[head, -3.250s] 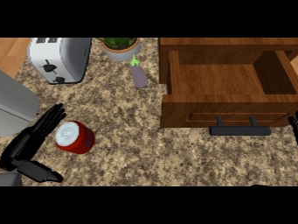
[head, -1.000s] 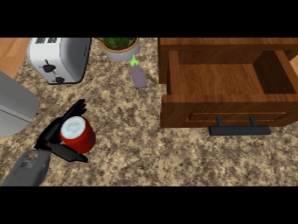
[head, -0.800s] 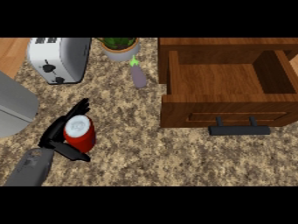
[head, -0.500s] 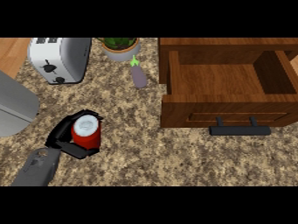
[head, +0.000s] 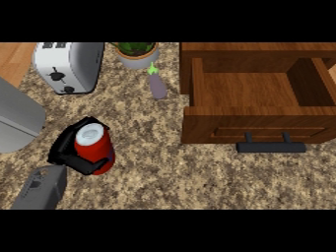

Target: Pick up the can, place it into the drawer and close the drawer

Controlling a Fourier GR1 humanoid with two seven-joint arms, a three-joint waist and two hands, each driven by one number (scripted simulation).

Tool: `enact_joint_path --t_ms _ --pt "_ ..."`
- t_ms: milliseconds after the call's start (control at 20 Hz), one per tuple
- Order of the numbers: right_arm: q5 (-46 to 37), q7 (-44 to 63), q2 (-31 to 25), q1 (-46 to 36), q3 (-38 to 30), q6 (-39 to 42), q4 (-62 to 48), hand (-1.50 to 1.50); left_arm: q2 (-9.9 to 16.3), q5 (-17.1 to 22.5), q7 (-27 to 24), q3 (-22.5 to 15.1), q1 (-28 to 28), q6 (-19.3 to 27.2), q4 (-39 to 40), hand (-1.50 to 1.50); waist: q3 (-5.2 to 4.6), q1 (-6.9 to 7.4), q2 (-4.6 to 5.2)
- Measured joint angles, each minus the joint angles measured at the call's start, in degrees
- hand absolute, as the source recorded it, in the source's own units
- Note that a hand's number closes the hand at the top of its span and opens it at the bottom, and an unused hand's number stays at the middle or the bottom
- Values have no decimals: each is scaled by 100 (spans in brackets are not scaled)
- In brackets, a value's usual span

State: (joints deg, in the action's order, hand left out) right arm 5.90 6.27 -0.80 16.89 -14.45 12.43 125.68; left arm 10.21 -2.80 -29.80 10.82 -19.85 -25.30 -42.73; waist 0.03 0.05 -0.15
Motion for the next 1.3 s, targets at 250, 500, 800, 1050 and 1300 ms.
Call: enact_joint_path --t_ms 250,500,800,1050,1300 --pt "63 -100 -15 59 -88 47 -69 -150 -281 342 233 635 54 1300 -278 150 3 24 -4" --pt "151 -171 -13 208 -118 89 -6 -150 -645 473 852 506 221 1956 -1409 150 1 10 -7" --pt "62 -114 12 -8 -121 20 -100 -150 -892 369 1677 -2 186 2380 -2487 150 -1 -4 1" --pt "105 -298 6 143 -160 74 -114 -150 -981 296 2365 -653 -44 2910 -3280 150 -1 -24 -1" --pt "150 -140 -8 86 -203 59 -17 -150 -1007 268 3210 -1115 -575 3348 -3715 150 -1 -35 3"
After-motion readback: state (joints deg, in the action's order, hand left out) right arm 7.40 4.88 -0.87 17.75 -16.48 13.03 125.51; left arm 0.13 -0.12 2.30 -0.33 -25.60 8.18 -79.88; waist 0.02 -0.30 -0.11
